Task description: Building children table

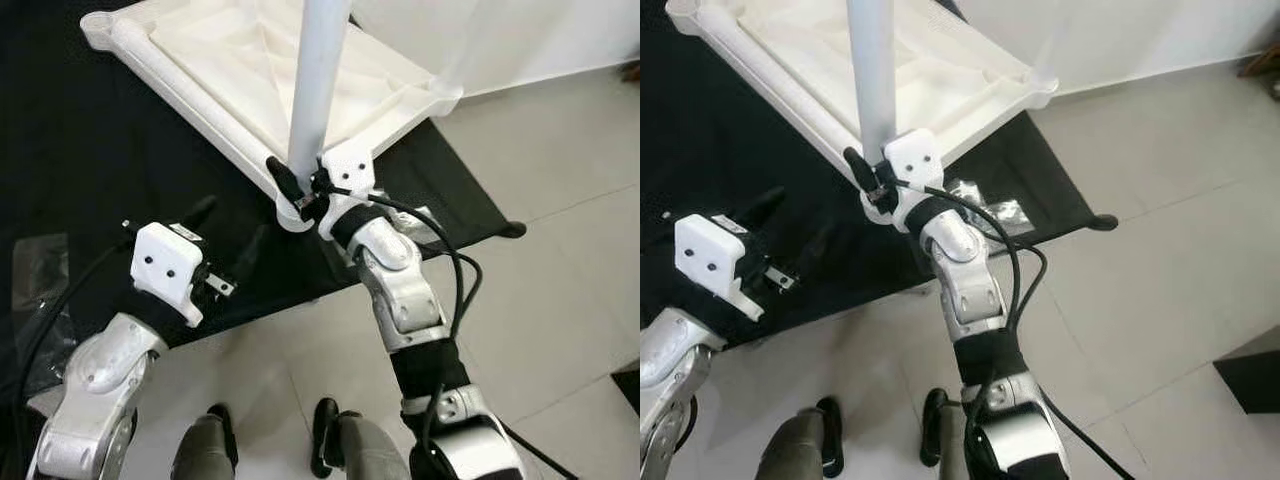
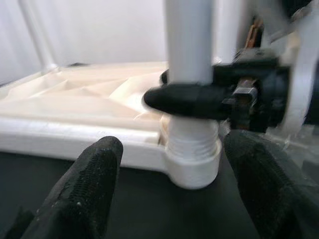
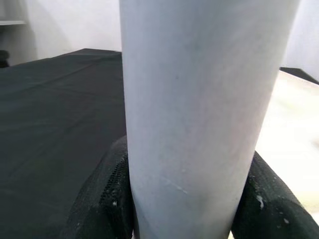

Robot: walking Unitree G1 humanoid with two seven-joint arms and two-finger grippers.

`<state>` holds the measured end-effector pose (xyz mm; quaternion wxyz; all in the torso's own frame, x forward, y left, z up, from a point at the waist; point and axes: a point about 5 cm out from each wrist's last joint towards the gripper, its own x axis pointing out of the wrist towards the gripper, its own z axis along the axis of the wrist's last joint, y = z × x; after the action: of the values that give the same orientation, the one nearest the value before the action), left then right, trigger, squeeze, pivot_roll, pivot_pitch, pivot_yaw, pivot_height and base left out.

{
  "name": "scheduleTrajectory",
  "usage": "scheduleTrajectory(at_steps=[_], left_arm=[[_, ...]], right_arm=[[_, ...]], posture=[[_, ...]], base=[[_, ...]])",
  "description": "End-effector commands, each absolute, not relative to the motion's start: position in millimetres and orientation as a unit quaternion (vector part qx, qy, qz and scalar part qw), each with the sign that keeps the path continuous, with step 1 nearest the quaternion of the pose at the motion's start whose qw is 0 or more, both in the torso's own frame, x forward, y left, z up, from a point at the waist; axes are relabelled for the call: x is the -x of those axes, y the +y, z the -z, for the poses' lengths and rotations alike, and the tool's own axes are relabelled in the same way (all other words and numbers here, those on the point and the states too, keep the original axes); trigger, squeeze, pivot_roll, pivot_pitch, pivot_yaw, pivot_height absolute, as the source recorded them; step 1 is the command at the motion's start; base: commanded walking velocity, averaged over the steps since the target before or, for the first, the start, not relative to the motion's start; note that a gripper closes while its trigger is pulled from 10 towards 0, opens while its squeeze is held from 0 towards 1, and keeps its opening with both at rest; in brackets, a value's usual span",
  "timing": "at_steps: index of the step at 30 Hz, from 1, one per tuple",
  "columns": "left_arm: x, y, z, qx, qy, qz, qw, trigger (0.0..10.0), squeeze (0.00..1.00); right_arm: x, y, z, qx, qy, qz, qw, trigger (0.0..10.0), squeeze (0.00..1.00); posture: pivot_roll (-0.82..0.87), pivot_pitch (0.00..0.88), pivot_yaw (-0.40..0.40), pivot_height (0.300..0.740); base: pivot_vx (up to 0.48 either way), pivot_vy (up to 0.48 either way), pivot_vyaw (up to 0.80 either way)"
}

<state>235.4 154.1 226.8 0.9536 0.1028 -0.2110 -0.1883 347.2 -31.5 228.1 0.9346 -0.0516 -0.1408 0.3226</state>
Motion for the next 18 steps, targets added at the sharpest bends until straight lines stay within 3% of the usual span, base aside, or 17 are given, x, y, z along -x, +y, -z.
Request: scheduleTrajectory(at_steps=[1, 2, 3, 7, 8, 9, 11, 12, 13, 15, 17, 18], left_arm=[[-234.3, 154.4, -222.8, -0.099, -0.207, 0.193, 0.954, 10.0, 0.0], [-234.6, 155.0, -223.2, -0.1, -0.207, 0.192, 0.954, 10.0, 0.0], [-235.1, 155.5, -223.5, -0.1, -0.207, 0.191, 0.954, 10.0, 0.0], [-235.8, 156.1, -224.1, -0.101, -0.208, 0.191, 0.954, 10.0, 0.0], [-236.4, 156.4, -224.7, -0.101, -0.209, 0.19, 0.954, 10.0, 0.0], [-236.8, 156.8, -225.6, -0.103, -0.211, 0.189, 0.953, 10.0, 0.0], [-237.0, 157.1, -226.3, -0.104, -0.213, 0.189, 0.953, 10.0, 0.0], [-236.5, 157.8, -226.9, -0.106, -0.214, 0.187, 0.953, 10.0, 0.0], [-235.7, 159.1, -227.4, -0.107, -0.215, 0.184, 0.953, 10.0, 0.0], [-235.0, 160.2, -227.6, -0.109, -0.215, 0.182, 0.953, 10.0, 0.0], [-232.6, 162.4, -227.4, -0.112, -0.214, 0.178, 0.954, 10.0, 0.0], [-232.6, 162.4, -227.4, -0.112, -0.214, 0.178, 0.954, 10.0, 0.0]], right_arm=[[-349.5, -25.9, -191.8, 0.074, -0.053, -0.333, 0.939, 10.0, 0.0], [-350.0, -26.0, -196.4, 0.069, -0.061, -0.343, 0.935, 10.0, 0.69], [-350.1, -25.7, -200.1, 0.061, -0.065, -0.359, 0.929, 10.0, 1.0], [-345.2, -23.1, -204.6, 0.054, -0.065, -0.377, 0.922, 10.0, 1.0], [-343.1, -23.5, -210.4, 0.051, -0.076, -0.403, 0.911, 10.0, 1.0], [-342.7, -26.4, -216.9, 0.063, -0.09, -0.439, 0.892, 10.0, 0.93], [-342.7, -28.9, -221.3, 0.072, -0.1, -0.465, 0.877, 10.0, 0.93], [-345.8, -33.9, -226.9, 0.08, -0.106, -0.493, 0.86, 10.0, 0.0], [-350.1, -39.0, -232.7, 0.096, -0.11, -0.524, 0.839, 10.0, 0.0], [-353.5, -42.8, -236.9, 0.105, -0.108, -0.544, 0.825, 10.0, 0.0], [-358.8, -50.2, -243.7, 0.116, -0.095, -0.598, 0.787, 10.0, 0.0], [-358.8, -50.2, -243.7, 0.116, -0.095, -0.598, 0.787, 10.0, 0.0]], posture=[[0.05, 0.289, -0.117, 0.74], [0.06, 0.288, -0.115, 0.74], [0.06, 0.288, -0.115, 0.74], [0.06, 0.288, -0.115, 0.74], [0.07, 0.288, -0.106, 0.74], [0.09, 0.288, -0.108, 0.74], [0.09, 0.288, -0.108, 0.74], [0.09, 0.291, -0.113, 0.74], [0.1, 0.294, -0.118, 0.74], [0.1, 0.294, -0.118, 0.74], [0.12, 0.302, -0.126, 0.74], [0.12, 0.302, -0.126, 0.74]], base=[[0.0, 0.0, 0.0], [0.0, 0.0, 0.0], [0.0, 0.0, 0.0], [0.0, 0.0, 0.0], [0.0, 0.0, 0.0], [0.0, 0.0, 0.0], [0.0, 0.0, 0.0], [0.0, 0.0, 0.0], [0.0, 0.0, 0.0], [0.0, 0.0, 0.0], [0.0, 0.0, 0.0], [0.0, 0.0, 0.0]])
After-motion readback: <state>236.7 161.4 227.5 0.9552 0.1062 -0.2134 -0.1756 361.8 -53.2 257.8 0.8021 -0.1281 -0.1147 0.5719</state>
